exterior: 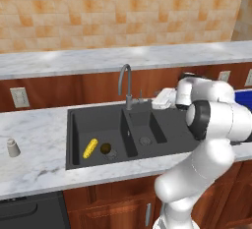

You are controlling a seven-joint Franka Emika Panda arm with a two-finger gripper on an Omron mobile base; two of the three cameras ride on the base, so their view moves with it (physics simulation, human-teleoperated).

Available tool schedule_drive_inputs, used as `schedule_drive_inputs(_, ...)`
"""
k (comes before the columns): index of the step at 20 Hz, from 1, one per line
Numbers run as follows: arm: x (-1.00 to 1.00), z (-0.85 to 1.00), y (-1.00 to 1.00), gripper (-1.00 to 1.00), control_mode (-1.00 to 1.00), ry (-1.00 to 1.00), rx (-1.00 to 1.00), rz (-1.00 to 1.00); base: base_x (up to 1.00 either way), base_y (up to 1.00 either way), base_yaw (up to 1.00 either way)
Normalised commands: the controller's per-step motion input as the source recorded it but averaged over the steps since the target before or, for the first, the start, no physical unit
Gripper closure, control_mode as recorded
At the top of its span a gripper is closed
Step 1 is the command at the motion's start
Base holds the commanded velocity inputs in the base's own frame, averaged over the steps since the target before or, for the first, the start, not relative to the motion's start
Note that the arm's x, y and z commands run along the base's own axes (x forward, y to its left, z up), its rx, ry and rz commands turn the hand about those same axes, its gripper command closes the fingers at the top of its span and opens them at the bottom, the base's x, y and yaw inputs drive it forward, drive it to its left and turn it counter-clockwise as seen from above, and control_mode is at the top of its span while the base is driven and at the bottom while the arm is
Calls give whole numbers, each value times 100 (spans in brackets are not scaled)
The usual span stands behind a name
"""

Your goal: Pick up all produce items and place them in the sink. Turn on the sink faucet to wash them. Then turn the sink off and put them in the tray.

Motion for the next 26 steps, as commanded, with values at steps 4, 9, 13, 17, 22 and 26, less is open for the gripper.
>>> schedule_drive_inputs(4,66,-33,-28,-100,-100,3,16,0,0,0,0)
schedule_drive_inputs(9,76,-32,0,-100,-100,1,3,0,0,0,0)
schedule_drive_inputs(13,72,-12,3,-100,-100,0,0,0,0,0,0)
schedule_drive_inputs(17,41,-9,33,-100,-100,0,0,0,0,0,0)
schedule_drive_inputs(22,47,-8,26,-100,-100,3,0,-1,0,0,0)
schedule_drive_inputs(26,64,-8,-6,-100,-100,4,5,-6,0,0,0)
